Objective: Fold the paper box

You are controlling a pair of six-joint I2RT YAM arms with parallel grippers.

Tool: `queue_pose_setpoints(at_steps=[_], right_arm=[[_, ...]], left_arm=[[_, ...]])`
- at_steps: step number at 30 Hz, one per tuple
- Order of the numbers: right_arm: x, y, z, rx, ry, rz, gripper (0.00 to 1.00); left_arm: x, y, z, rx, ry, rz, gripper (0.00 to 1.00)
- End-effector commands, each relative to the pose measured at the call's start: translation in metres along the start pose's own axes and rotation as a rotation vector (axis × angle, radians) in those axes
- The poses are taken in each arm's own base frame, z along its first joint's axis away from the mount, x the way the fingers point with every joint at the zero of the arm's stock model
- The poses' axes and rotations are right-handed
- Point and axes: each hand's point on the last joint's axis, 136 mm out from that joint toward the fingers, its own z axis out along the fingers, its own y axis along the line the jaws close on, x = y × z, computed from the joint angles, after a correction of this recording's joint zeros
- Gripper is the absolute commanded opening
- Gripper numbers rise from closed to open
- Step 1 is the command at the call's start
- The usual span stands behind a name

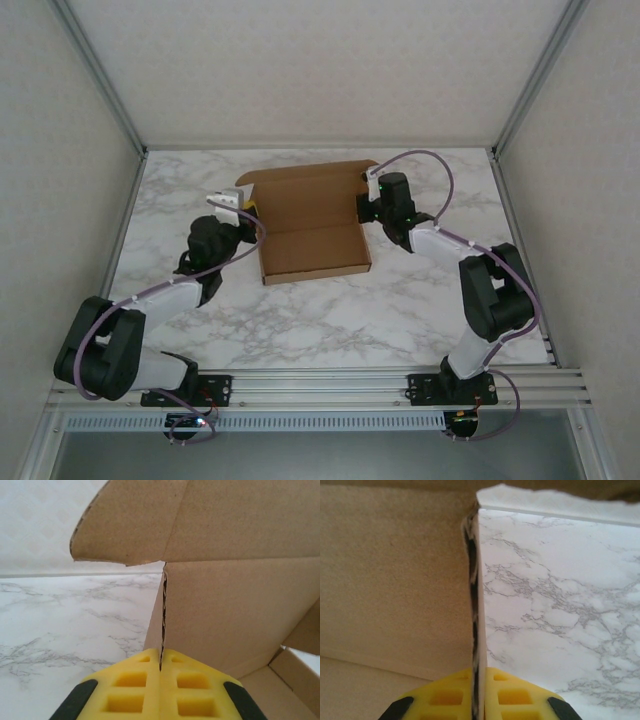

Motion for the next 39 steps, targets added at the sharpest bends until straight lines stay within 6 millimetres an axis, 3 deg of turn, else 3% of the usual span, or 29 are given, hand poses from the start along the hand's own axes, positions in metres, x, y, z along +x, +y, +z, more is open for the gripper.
queue_pose_setpoints(at_steps=[1, 5, 9, 16, 22, 28, 39], right_arm=[[0.002, 0.034, -0.007, -0.058, 0.020, 0.097, 0.11], [0.002, 0.043, -0.012, -0.028, 0.014, 0.154, 0.14], [0.001, 0.043, -0.023, 0.044, -0.030, 0.145, 0.10], [0.024, 0.035, -0.031, 0.091, -0.049, 0.188, 0.05], [0.025, 0.053, -0.038, 0.099, -0.091, 0.180, 0.04], [0.018, 0.037, -0.045, 0.215, -0.148, 0.282, 0.00], [0.015, 0.048, -0.051, 0.111, -0.236, 0.249, 0.00]], left_arm=[[-0.009, -0.018, 0.003, 0.026, -0.056, -0.075, 0.05], [-0.003, -0.017, 0.004, -0.013, -0.054, -0.122, 0.05], [0.010, -0.008, -0.001, -0.068, -0.054, -0.128, 0.08], [0.027, -0.003, -0.008, -0.076, -0.046, -0.147, 0.10], [0.028, -0.006, -0.013, -0.055, -0.062, -0.186, 0.10], [0.029, -0.010, -0.016, -0.038, -0.060, -0.188, 0.10], [0.025, -0.013, -0.026, -0.051, -0.107, -0.177, 0.10]])
